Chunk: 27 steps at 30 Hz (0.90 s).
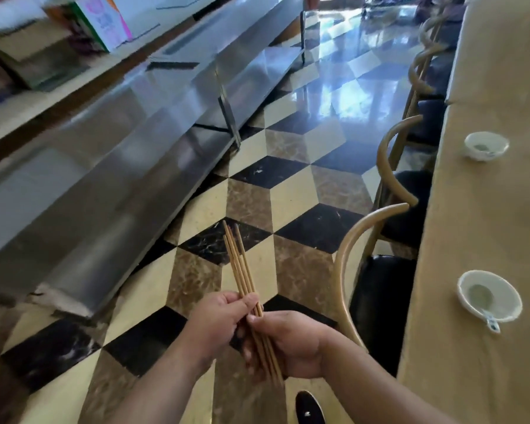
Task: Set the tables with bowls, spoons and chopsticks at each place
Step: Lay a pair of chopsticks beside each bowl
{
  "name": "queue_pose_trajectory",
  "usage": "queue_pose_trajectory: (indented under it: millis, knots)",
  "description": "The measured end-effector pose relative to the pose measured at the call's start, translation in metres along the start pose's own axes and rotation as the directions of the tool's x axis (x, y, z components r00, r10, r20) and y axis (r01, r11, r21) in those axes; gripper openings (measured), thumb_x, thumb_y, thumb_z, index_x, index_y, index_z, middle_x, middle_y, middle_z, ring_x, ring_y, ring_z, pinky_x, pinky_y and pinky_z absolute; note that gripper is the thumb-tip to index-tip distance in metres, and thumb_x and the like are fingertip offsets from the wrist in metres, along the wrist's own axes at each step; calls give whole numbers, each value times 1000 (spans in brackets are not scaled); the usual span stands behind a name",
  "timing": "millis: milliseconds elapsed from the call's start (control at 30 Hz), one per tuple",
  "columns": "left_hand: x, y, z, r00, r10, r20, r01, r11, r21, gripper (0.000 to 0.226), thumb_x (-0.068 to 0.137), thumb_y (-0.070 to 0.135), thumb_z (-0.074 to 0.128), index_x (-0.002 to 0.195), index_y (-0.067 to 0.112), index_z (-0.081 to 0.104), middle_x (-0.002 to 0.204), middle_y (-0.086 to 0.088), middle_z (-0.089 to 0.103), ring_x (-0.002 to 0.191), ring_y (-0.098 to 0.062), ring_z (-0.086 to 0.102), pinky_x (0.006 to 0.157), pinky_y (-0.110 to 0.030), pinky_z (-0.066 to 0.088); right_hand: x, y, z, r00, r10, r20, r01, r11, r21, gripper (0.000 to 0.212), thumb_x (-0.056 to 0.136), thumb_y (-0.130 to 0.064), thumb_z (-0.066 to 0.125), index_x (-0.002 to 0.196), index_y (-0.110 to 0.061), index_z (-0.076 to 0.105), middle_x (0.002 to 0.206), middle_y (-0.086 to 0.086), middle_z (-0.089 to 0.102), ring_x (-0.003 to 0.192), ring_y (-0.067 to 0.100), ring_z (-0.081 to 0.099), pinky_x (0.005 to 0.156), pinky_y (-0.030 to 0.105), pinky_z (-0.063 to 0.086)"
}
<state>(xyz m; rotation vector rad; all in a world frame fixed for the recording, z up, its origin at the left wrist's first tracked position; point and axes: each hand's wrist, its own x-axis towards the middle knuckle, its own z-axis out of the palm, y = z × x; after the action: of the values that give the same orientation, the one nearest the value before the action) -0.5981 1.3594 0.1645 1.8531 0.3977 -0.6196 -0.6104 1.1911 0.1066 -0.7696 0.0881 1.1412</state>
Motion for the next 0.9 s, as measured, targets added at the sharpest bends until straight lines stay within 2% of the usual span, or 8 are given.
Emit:
queue_pose_trajectory:
  millis: [100,200,400,567,633,733,800,900]
  knots:
    - [41,38,-28,998,47,-45,-44,997,69,32,104,32,68,88,11,87,92,-28,78,80,-39,72,79,-55,61,27,-54,9,990,-32,-135,23,997,-68,36,113,-31,45,121,-3,64,85,11,71,74,23,71,76,38,62]
    - [80,71,-46,997,81,-16,-79,992,100,31,105,29,67,89,11,87,92,-16,82,93,-35,78,92,-51,62,47,-94,7,954,-132,-268,89,982,-165,36,112,-32,49,126,-4,66,89,12,72,77,24,72,79,39,63]
    - [171,129,-60,965,192,179,-223,960,171,33,105,33,66,87,12,84,82,-3,83,74,-11,76,71,-21,59,69,-146,-16,823,-300,-483,215,951,-223,35,111,-33,54,127,-6,69,103,17,75,93,35,70,98,55,57]
    - [227,170,-35,877,144,459,-240,958,158,31,104,39,67,95,16,85,91,-5,84,92,-22,80,93,-42,63,85,-163,-19,523,-400,-752,418,890,-183,30,112,-39,50,126,-21,69,123,18,76,116,40,73,100,53,61]
    - [236,183,-18,802,145,579,-320,924,211,28,105,39,65,96,21,85,90,-1,84,93,-18,80,94,-40,63,83,-170,-13,393,-421,-818,544,824,-162,30,115,-30,44,131,-20,66,112,10,82,104,25,79,82,35,66]
    - [238,201,14,724,179,667,-433,870,237,20,101,39,72,94,24,85,85,5,84,83,-7,79,87,-31,65,68,-169,-15,209,-433,-877,620,752,-223,31,116,-26,40,131,-12,63,72,-6,76,62,5,72,55,19,54]
    - [234,210,42,675,146,723,-467,843,266,19,96,38,77,91,23,86,86,-1,84,90,-20,81,93,-45,64,53,-163,-19,74,-379,-922,660,712,-239,29,115,-28,42,121,-10,64,61,-8,60,51,5,54,49,21,42]
    - [219,216,90,561,69,825,-514,810,281,20,93,41,79,95,22,86,90,-4,84,95,-24,81,99,-50,62,25,-145,-24,-48,-304,-952,740,629,-238,33,113,-32,46,122,-6,64,86,17,63,75,31,58,64,38,46]
